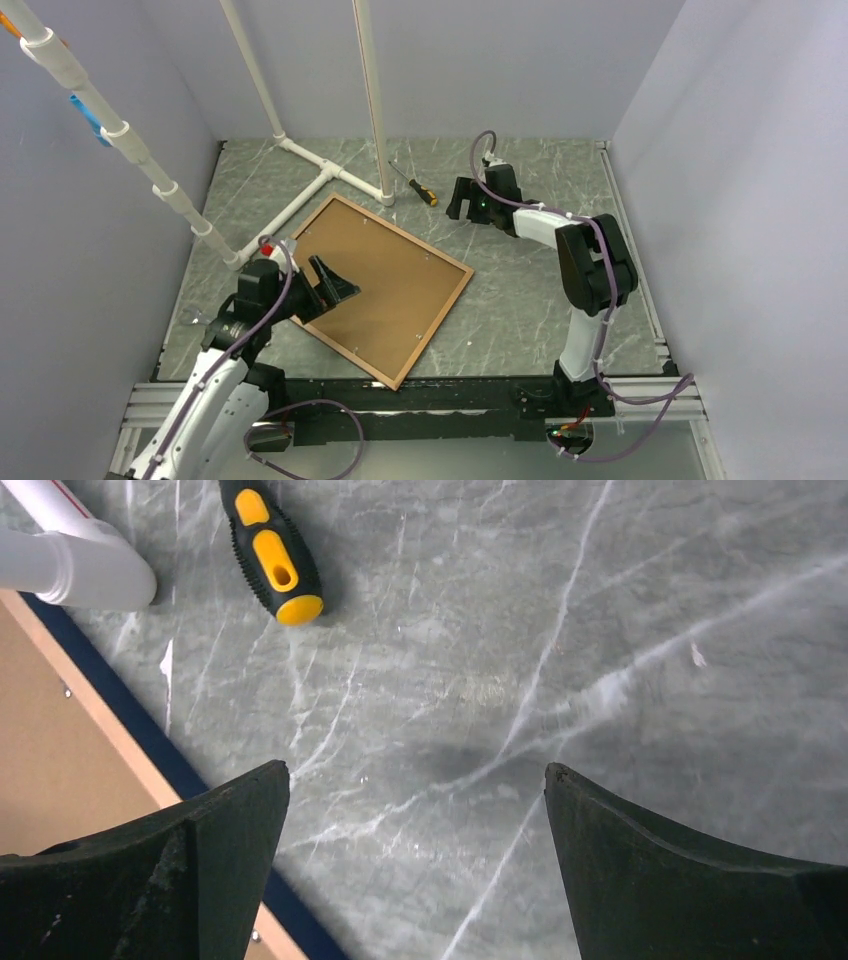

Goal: Take the photo out of the frame

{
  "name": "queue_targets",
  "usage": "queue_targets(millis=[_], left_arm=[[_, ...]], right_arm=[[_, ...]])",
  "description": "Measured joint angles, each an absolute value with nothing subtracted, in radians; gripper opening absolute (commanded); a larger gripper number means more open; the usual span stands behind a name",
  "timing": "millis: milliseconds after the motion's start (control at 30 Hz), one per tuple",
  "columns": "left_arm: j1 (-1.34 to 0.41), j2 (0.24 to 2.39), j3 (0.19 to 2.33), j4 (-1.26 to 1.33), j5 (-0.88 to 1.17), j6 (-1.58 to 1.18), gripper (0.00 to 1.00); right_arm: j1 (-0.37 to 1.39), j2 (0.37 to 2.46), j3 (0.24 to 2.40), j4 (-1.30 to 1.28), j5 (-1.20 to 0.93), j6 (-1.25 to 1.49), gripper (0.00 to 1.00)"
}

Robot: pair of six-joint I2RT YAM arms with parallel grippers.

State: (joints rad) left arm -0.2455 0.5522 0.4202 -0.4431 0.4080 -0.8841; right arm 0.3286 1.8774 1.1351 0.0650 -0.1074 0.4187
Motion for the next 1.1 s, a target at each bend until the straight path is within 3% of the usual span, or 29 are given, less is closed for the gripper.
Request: queue_targets(millis=[233, 667, 1100], left_arm=[[-0.245, 0.621, 0.577, -0.49, 0.414, -0.777, 0.99], [-0.245, 0.469, 0.498, -0.517, 0.441, -0.737, 0.99], [-0.245, 0.459, 0.587, -0.572, 0.473, -0.665, 0.99]], right_arm=[[0.301, 1.977, 1.183, 0.11, -0.218, 0.424, 1.0], [0.296, 2.117, 1.283, 0.284, -0.375, 0.491, 0.96], [0.41, 2.259, 1.61, -0.017, -0.224, 0.313, 0.7]])
